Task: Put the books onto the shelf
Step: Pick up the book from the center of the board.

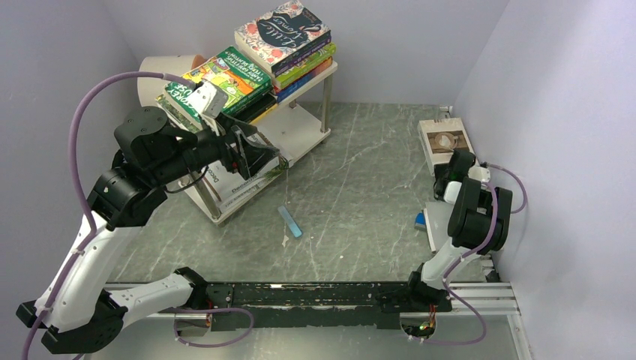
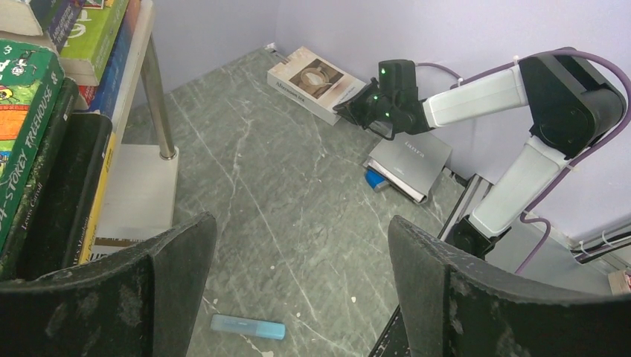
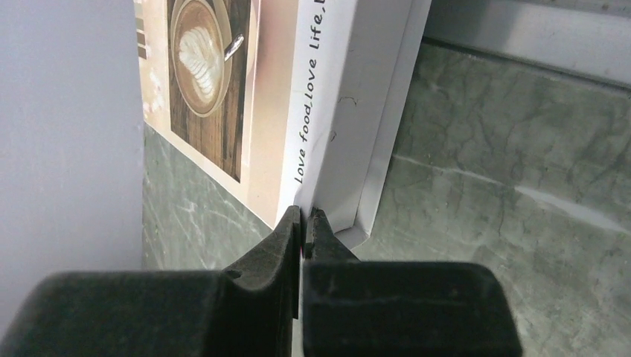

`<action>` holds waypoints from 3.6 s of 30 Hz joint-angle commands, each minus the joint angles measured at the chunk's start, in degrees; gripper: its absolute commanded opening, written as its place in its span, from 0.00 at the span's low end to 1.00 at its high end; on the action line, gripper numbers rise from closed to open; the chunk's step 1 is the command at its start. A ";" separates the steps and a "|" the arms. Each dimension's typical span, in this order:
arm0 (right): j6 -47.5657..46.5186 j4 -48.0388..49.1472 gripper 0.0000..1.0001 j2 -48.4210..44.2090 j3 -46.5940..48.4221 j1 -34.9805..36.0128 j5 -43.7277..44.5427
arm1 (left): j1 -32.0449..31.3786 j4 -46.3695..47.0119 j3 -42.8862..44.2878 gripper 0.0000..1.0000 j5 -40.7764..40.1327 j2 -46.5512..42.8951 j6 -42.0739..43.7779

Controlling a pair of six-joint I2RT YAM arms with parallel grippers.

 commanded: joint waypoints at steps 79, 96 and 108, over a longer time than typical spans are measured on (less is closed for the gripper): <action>38.42 26.08 0.00 -49.30 -36.30 5.21 -55.95 | -24.27 35.82 -9.85 0.83 -53.11 49.76 -87.82; 27.90 13.07 0.50 -49.22 -33.32 6.02 -58.77 | -24.59 45.52 -14.58 0.26 -56.75 47.71 -81.38; 15.90 -12.02 0.82 -48.82 -23.46 6.29 -53.41 | -24.42 47.56 -16.11 0.27 -54.53 45.89 -79.72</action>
